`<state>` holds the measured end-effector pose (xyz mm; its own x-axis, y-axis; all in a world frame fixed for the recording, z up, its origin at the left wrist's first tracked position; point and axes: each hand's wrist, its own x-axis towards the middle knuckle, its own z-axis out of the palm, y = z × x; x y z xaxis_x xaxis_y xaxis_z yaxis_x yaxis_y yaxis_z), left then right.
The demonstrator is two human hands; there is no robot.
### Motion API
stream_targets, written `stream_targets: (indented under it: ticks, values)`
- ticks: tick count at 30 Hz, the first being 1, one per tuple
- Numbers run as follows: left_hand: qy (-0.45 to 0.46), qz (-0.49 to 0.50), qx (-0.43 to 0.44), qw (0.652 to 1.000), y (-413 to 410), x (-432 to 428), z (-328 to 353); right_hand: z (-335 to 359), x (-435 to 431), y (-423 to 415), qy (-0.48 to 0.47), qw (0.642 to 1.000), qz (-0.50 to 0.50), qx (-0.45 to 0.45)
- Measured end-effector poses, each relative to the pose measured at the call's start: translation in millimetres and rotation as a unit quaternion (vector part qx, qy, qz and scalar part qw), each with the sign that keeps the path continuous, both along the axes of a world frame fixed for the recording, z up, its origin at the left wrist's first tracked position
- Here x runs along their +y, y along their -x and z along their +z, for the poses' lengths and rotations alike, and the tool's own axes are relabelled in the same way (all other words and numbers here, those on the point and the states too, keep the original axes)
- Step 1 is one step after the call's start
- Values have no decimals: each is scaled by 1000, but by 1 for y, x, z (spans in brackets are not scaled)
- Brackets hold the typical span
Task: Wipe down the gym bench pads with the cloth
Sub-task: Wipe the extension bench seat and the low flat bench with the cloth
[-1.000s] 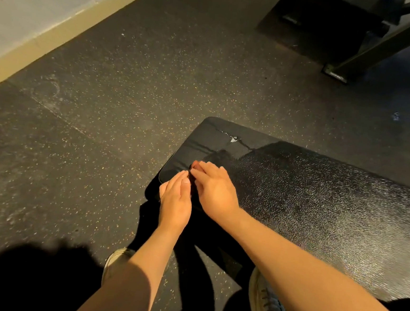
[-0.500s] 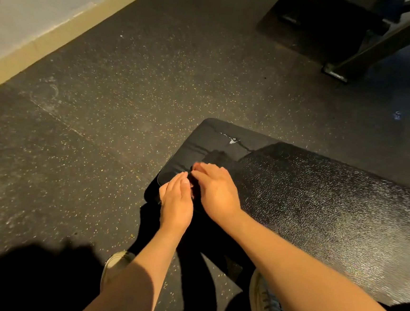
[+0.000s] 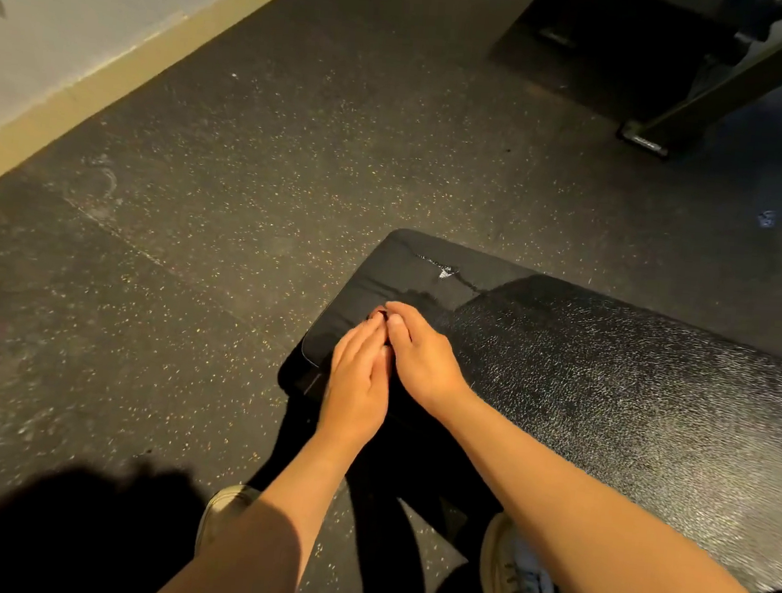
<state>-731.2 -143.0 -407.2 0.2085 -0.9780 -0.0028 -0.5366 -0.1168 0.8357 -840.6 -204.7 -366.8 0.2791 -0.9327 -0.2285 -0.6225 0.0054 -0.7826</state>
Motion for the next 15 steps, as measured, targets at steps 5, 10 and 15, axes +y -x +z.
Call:
stream_targets:
  ticks: [5, 10, 15]
  values:
    - [17, -34, -25, 999, 11, -15, -7, -3, -7, 23, 97, 992, -69, 34]
    - [16, -54, -100, 993, 2, -15, -11, -10, 2, 18, 147, 987, 12, 57]
    - [-71, 28, -120, 990, -23, -24, -9, -20, 5, 16, 179, 975, 46, 126]
